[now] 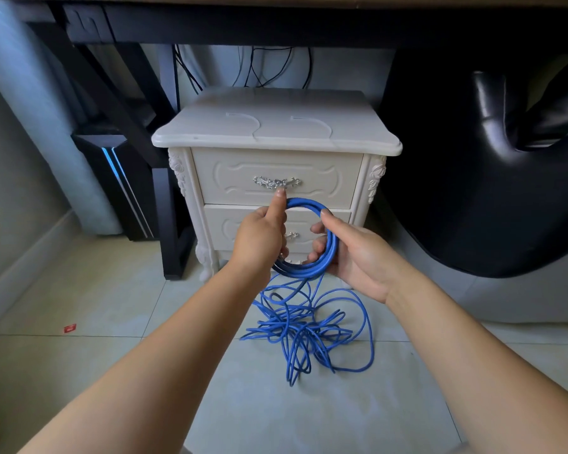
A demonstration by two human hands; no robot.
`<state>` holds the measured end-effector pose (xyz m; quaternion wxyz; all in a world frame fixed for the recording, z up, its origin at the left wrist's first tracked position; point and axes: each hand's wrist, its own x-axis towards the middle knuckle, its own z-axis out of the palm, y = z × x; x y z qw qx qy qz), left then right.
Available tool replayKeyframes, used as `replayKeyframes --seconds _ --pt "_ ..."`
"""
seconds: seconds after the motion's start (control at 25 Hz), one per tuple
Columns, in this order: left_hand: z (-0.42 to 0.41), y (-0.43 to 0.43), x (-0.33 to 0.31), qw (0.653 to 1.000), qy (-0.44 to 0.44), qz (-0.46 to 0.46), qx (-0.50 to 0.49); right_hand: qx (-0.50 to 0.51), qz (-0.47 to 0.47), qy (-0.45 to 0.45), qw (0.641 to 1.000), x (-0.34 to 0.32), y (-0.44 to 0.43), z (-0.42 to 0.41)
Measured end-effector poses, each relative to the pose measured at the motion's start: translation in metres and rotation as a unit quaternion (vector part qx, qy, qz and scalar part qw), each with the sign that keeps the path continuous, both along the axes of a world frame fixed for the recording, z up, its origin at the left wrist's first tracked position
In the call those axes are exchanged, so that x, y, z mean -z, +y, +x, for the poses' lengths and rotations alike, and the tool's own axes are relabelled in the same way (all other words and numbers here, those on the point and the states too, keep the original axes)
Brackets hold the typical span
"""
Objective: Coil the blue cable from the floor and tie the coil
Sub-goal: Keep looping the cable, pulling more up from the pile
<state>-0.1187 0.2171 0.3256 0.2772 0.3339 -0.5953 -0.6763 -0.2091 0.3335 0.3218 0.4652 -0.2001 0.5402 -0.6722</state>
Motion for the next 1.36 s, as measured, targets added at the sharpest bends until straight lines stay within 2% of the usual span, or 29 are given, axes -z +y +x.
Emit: replayKeyframes --seconds 0.16,0.32,0.44,0.6,0.72,0.8,0.84,0.96,1.16,1.28,1.36 --pt "0.000 0.007 0.006 0.995 0.021 0.091 -0.018 0.014 -0.075 -0.086 0.993 0.005 -0.002 0.002" --pt "0.003 0.010 0.006 0.980 0.058 0.181 0.055 0.074 -0.063 -0.048 0.994 0.000 -0.006 0.003" --pt "0.008 0.008 0.001 0.984 0.041 0.147 0.090 0.105 -0.023 0.021 0.994 -0.005 -0.008 0.003" --pt "0.014 0.007 -0.008 0.990 -0.005 0.029 0.140 0.085 0.069 0.132 0.985 -0.015 -0.007 0.005" --pt "0.016 0.008 -0.008 0.976 -0.043 -0.038 0.209 0.023 0.167 0.309 0.936 -0.018 -0.007 0.003" --pt "0.014 0.012 -0.004 0.967 -0.046 -0.067 0.239 0.014 0.186 0.370 0.910 -0.016 -0.008 0.002" --pt "0.012 0.014 -0.004 0.969 -0.038 -0.074 0.233 0.022 0.176 0.356 0.917 -0.014 -0.008 0.001" --pt "0.008 0.017 -0.005 0.984 -0.007 -0.065 0.165 0.036 0.103 0.236 0.966 -0.015 -0.005 0.001" --pt "0.008 0.008 -0.009 0.997 0.047 0.034 0.055 -0.006 0.083 0.206 0.975 -0.011 0.007 -0.006" --pt "0.008 0.007 -0.009 0.994 0.072 0.079 0.021 -0.022 -0.025 0.069 0.997 -0.011 0.009 -0.004" --pt "0.006 0.010 -0.008 0.992 0.086 0.094 0.015 -0.021 -0.089 -0.020 0.996 -0.014 0.009 -0.003"
